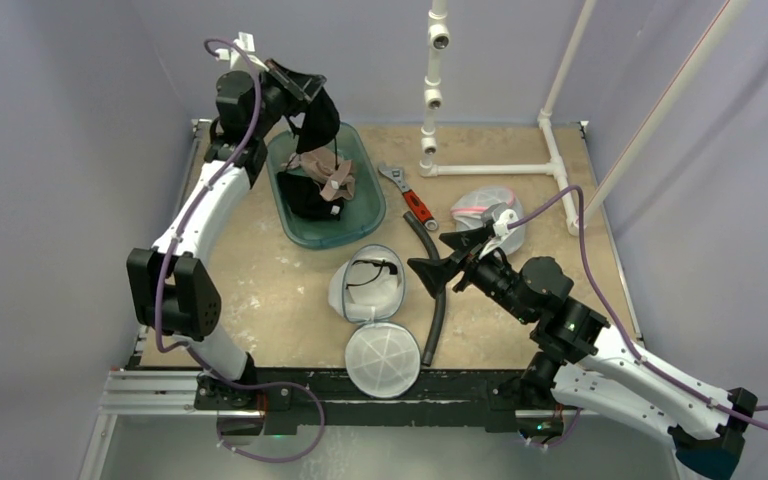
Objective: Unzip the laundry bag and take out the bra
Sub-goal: Place the bra in the bin.
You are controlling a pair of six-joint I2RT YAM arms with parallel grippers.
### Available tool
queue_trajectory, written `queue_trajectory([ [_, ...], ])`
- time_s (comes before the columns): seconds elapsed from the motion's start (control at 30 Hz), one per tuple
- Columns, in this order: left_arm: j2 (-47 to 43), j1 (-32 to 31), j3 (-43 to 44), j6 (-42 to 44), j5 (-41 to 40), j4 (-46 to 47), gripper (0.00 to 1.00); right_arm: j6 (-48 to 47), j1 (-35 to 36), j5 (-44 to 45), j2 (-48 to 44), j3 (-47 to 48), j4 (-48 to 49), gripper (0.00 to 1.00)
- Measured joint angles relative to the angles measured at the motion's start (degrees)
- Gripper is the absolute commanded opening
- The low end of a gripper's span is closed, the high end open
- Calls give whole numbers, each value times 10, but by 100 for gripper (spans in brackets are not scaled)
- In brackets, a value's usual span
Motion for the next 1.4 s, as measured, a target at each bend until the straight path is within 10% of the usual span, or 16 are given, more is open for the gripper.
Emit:
queue_trajectory([
  [0.97,99,19,-126,-32,134,12,1,0,0,0,0,-7,0,95],
  [1.4,99,23,-97,94,64,-151,54,0,0,0,-2,-7,0,95],
])
